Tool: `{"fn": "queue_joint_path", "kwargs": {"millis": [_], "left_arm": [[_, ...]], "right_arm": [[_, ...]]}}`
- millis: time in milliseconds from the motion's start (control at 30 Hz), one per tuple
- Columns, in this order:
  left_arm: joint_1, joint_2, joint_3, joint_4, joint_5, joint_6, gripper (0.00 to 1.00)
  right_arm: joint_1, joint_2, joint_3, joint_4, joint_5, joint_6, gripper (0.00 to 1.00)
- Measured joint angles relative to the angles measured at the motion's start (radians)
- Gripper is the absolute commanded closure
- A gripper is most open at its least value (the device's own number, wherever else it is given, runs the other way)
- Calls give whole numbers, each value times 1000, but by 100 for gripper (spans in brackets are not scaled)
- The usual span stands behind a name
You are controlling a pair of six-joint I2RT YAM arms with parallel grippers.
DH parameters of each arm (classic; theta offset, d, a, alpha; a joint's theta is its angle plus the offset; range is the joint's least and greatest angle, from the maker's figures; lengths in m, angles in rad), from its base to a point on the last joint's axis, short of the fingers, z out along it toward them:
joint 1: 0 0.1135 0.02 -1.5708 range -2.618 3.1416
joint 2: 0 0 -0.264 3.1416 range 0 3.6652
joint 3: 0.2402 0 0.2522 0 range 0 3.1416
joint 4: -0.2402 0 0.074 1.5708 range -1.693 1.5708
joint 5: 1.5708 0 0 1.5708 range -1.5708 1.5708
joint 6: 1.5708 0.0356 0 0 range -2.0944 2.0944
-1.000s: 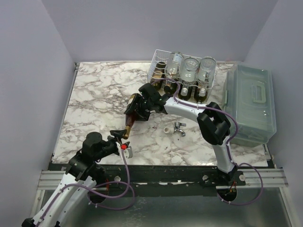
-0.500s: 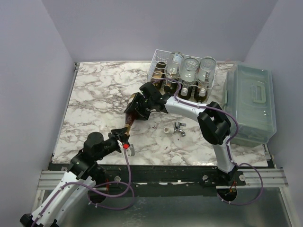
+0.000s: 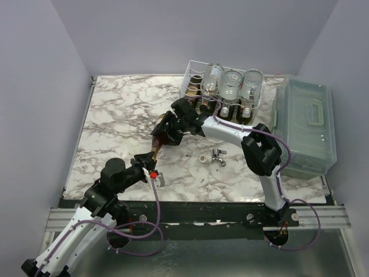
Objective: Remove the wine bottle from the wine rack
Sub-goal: Pick up the wine bottle from the wine rack.
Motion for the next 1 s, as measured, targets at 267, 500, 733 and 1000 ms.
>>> {"fn": "queue_joint_path", "kwargs": {"millis": [267, 500, 733, 1000], "left_arm": [[-1, 56, 120, -73, -16, 23, 100], [-2, 127, 239, -190, -19, 29, 100], [-2, 154, 265, -211, -21, 23, 100], [1, 226, 338, -239, -66, -23, 100]], "right_arm": [[0, -1, 24, -10, -49, 63, 64], [0, -1, 28, -12, -91, 109, 47], [-5, -1, 28, -13, -105, 118, 26], [-17, -31, 28, 20, -133, 95, 12]]}}
